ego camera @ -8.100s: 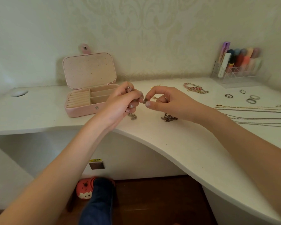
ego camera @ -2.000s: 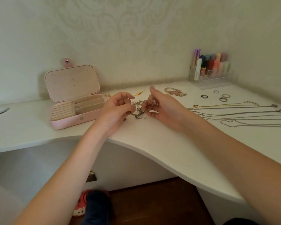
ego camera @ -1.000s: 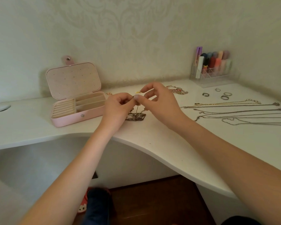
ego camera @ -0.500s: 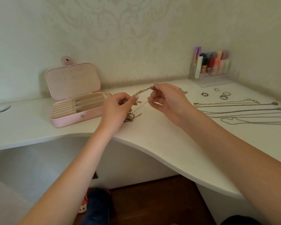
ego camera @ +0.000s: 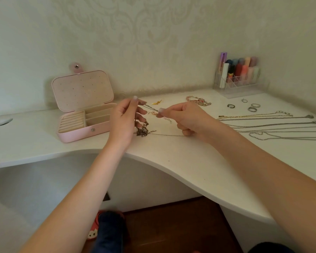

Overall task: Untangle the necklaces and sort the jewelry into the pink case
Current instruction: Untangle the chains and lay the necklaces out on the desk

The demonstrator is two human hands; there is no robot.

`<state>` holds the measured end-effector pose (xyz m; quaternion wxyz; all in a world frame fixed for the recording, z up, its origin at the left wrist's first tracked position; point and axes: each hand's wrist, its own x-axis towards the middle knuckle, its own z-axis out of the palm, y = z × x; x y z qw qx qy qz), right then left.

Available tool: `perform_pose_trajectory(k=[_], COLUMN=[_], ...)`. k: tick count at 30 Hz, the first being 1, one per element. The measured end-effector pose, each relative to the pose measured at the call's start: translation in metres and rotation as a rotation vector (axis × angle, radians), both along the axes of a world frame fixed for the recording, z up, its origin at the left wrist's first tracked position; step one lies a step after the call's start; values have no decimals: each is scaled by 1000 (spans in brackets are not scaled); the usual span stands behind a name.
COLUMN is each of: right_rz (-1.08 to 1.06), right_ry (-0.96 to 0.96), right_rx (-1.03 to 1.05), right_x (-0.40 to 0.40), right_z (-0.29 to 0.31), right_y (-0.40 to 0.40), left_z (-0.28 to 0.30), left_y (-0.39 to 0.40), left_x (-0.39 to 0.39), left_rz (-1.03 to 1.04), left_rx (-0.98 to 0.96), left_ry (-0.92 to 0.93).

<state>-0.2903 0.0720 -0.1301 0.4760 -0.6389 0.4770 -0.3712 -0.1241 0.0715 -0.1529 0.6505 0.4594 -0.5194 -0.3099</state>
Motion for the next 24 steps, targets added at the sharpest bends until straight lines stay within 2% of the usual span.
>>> perform_pose_trajectory(k=[5, 11, 14, 19, 24], right_rz=[-26, -77, -115, -168, -173], right_ry=[-73, -141, -173, -241, -241], right_rx=[-72, 34, 50, 28, 13], right_x=[-1, -4, -5, -2, 0], right_z=[-2, -2, 0, 2, 2], right_y=[-5, -10, -9, -7, -7], left_z=[-2, -3, -2, -3, -3], left_y=[-2, -2, -2, -2, -2], left_x=[2, 6, 5, 0, -1], left_rz=[36, 110, 68, -43, -51], left_rx=[-31, 22, 42, 26, 23], left_ry=[0, 74, -11, -336, -371])
